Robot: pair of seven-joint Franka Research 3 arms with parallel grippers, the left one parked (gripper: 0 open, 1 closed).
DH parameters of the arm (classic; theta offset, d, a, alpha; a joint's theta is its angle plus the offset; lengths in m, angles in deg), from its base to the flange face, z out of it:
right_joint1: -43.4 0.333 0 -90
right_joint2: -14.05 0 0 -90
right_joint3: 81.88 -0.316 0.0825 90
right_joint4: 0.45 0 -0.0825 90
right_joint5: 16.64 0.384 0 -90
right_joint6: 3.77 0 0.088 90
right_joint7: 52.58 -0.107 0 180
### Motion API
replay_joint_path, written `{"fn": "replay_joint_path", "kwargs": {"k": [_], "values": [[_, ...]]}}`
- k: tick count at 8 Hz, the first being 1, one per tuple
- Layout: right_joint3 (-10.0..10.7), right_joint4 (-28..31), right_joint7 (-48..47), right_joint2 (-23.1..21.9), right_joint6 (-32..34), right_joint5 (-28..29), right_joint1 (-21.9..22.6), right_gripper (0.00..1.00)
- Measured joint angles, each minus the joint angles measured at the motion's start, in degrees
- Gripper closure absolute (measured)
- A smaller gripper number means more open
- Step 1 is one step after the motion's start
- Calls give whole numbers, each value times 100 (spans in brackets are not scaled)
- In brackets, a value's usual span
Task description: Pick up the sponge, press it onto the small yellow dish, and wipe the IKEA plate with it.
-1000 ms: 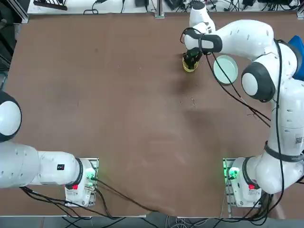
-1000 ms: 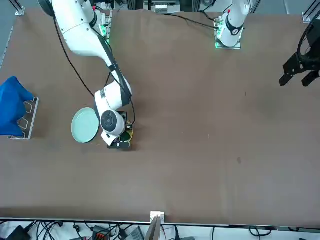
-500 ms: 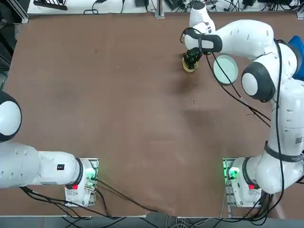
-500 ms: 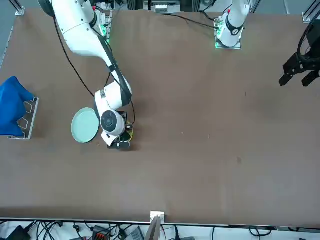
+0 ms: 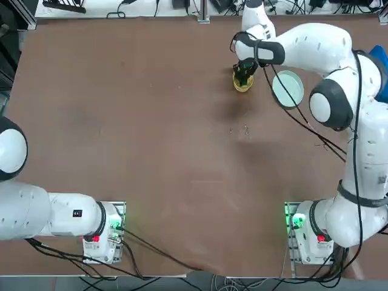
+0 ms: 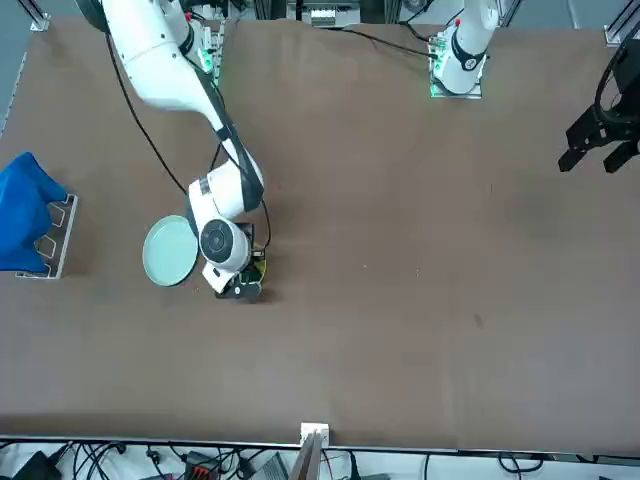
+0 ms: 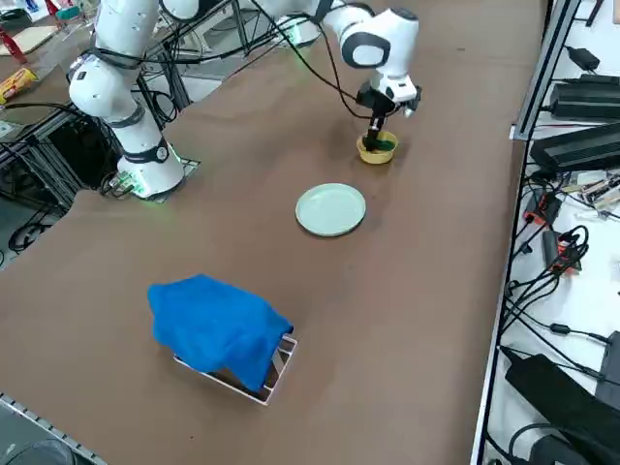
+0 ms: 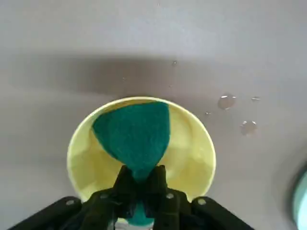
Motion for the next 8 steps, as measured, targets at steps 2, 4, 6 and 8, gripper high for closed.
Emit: {"fn": "replay_joint_path", "kwargs": {"k": [2,4,6,8], "values": [[-8,-29,0,-439,423,0,-8,90],[14,30,45,-845,680,-2,-149,90],[40,337,517,-1138,695,-3,-582,90],[51,916,1041,-1464,492,-2,-1139,90]]}}
